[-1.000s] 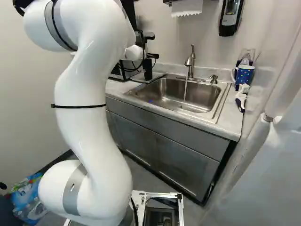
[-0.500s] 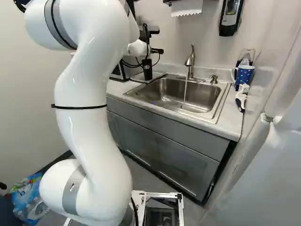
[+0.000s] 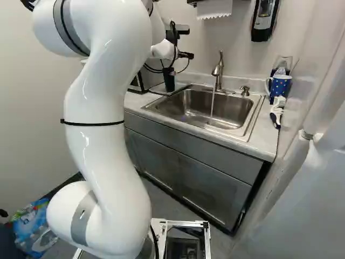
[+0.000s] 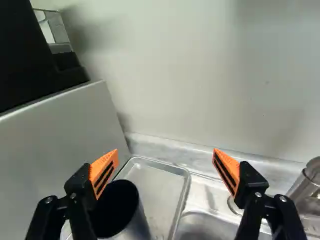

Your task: Rinse the cup and place it in the tray

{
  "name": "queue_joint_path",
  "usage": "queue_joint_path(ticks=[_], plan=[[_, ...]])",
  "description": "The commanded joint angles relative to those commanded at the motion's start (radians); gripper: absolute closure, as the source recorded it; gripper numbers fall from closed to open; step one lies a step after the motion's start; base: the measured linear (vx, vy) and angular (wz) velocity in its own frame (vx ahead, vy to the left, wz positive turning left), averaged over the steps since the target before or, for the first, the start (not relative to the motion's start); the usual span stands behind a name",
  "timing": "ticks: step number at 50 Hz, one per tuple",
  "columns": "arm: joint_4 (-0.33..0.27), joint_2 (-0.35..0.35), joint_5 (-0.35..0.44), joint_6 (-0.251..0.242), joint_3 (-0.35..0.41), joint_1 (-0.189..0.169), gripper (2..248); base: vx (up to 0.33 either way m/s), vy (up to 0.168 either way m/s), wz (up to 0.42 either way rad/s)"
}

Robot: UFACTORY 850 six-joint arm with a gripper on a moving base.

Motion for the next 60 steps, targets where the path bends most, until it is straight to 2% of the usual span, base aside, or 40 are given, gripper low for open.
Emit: queue_joint_path(ticks=[16, 60], plan=[[-0.013, 0.02, -0.036, 0.0, -0.009, -0.035, 3, 0.0, 0.0, 0.0], [-0.048, 0.134, -0.102, 0.0, 0.034, -0.138, 3, 0.0, 0.0, 0.0]])
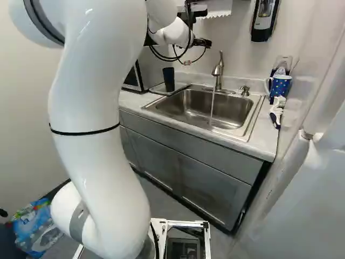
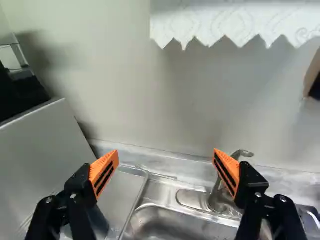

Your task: Rinse the cup and place it in the tray

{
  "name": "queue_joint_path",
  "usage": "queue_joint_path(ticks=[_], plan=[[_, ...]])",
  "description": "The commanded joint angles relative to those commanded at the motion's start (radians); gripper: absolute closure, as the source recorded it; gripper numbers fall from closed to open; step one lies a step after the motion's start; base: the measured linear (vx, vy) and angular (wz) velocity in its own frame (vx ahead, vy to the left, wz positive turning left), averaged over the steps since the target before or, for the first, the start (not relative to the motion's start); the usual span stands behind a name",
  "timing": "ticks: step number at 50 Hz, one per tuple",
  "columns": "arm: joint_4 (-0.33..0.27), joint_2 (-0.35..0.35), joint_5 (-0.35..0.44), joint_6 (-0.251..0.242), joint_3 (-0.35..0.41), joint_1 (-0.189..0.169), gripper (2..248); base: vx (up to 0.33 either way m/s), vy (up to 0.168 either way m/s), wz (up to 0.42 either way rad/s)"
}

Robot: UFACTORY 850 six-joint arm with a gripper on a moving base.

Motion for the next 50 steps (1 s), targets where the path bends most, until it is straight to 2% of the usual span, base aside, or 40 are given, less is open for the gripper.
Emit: queue_joint_path(ticks=[24, 50], plan=[[0.0, 0.02, 0.0, 0.0, 0.003, -0.039, 3, 0.0, 0.0, 0.0], [0.0, -0.003, 0.0, 0.0, -0.024, -0.065, 3, 0.0, 0.0, 0.0]])
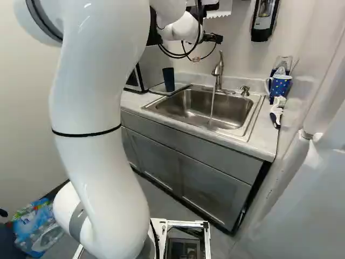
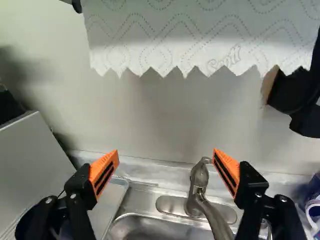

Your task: Rinse the cup and place it in the tray

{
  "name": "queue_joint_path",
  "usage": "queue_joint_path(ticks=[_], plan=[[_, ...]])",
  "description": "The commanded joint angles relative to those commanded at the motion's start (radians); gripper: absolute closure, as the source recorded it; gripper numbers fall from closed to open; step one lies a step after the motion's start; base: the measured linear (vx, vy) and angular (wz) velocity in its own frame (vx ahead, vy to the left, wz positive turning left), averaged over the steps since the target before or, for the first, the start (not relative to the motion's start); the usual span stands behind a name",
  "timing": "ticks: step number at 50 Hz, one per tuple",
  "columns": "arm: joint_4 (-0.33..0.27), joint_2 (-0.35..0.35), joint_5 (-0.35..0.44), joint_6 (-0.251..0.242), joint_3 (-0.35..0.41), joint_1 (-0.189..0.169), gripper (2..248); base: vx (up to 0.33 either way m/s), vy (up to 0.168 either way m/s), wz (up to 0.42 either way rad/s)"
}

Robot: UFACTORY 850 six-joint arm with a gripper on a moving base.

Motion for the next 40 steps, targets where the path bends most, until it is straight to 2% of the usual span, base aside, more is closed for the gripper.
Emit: queue_joint_path(ticks=[19, 40], plan=[[0.0, -0.006, 0.0, 0.0, -0.007, 0.0, 3, 0.0, 0.0, 0.0], [0.0, -0.07, -0.001, 0.0, -0.082, -0.005, 3, 0.0, 0.0, 0.0]])
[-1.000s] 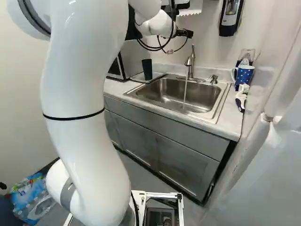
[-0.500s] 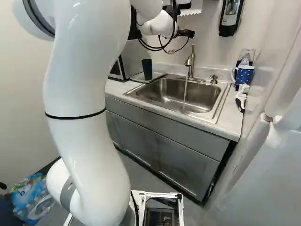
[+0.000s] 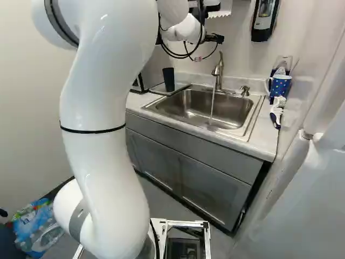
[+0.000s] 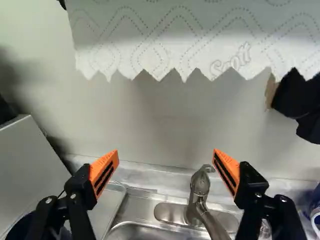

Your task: Rinse the cup and place it in the tray

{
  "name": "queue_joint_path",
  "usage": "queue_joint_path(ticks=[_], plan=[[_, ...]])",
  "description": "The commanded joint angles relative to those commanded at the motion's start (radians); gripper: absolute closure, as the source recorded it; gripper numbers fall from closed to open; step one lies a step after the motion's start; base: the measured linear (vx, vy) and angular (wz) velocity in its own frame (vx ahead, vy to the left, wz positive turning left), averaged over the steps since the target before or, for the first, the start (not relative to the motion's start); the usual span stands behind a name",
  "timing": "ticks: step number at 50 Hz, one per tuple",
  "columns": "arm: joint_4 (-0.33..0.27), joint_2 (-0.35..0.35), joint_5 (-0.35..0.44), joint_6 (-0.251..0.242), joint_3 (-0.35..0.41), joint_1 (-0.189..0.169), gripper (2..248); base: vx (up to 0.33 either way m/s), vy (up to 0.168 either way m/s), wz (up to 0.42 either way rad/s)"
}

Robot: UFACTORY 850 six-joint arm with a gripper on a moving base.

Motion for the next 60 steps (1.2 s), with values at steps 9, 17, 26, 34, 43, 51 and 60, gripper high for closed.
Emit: queue_joint_path(ticks=[9, 17, 26, 34, 43, 51, 60], plan=[[0.0, -0.032, -0.007, 0.0, -0.038, -0.002, 3, 0.0, 0.0, 0.0], [0.0, -0.064, -0.016, 0.0, -0.077, -0.003, 3, 0.0, 0.0, 0.0], [0.0, -0.1, -0.036, 0.0, -0.12, -0.002, 3, 0.0, 0.0, 0.0], [0.0, -0.124, -0.056, 0.0, -0.15, 0.001, 3, 0.0, 0.0, 0.0], [0.0, -0.125, -0.079, 0.0, -0.151, 0.001, 3, 0.0, 0.0, 0.0], [0.0, -0.125, -0.099, 0.0, -0.151, 0.001, 3, 0.0, 0.0, 0.0], [0.0, -0.125, -0.121, 0.0, -0.151, 0.001, 3, 0.0, 0.0, 0.0]])
